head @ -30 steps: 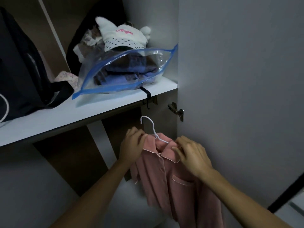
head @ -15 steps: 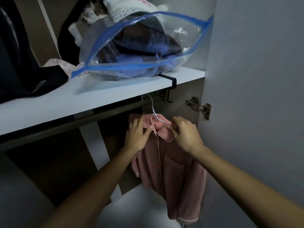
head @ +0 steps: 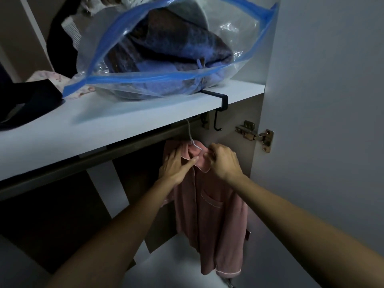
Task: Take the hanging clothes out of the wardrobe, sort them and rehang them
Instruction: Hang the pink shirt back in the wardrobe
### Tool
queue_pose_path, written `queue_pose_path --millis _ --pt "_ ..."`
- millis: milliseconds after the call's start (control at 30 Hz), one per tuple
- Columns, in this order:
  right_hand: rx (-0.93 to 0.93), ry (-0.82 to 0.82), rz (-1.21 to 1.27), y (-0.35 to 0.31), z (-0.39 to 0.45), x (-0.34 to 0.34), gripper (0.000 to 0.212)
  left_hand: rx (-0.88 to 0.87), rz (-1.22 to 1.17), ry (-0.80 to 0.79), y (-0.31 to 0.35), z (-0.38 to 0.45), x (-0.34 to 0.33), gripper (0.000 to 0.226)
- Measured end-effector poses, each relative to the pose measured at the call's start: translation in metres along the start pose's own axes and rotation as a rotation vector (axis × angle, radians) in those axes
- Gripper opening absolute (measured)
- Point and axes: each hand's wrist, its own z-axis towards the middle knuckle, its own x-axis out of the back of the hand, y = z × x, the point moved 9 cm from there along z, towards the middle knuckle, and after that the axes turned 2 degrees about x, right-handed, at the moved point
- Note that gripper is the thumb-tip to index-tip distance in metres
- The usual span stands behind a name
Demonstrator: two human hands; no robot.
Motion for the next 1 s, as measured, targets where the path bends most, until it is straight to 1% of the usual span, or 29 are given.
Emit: queue_pose_path --millis 100,200,333,500,600,633,733,867,1000 --pt "-0.045 -0.018 -0.009 0.012 0.0 -0.004 0.019 -0.013 0.053 -0.037 0.011 0.005 -0.009 0.098" --pt "-0.057 -0.027 -0.039 0.018 -0.002 -0.005 0.019 -0.038 0.072 -0.055 0.023 0.01 -0.019 0.094" --pt "-0.073 -0.006 -0.085 0.018 -0.006 -0.006 0.017 -0.039 0.083 -0.074 0.03 0.022 -0.031 0.103" --pt "-0.095 -0.005 -0.201 0.026 -0.012 -0.011 0.028 -0.043 0.117 -0.101 0.034 0.029 -0.04 0.107" --pt "-0.109 -0.039 -0.227 0.027 -0.019 -0.008 0.04 -0.02 0.124 -0.111 0.033 0.027 -0.042 0.108" --pt "-0.102 -0.053 -0.216 0.025 -0.022 -0.006 0.042 -0.01 0.126 -0.114 0.033 0.024 -0.042 0.108" --pt "-0.042 -0.077 -0.162 0.015 -0.033 0.004 0.035 0.022 0.142 -0.127 0.029 0.014 -0.038 0.105" --pt "0.019 -0.143 -0.175 0.005 -0.053 0.02 0.046 0.065 0.169 -0.111 0.019 -0.012 -0.024 0.098" --pt "0.056 -0.159 -0.162 -0.003 -0.078 0.043 0.043 0.068 0.2 -0.065 0.018 -0.05 -0.004 0.091"
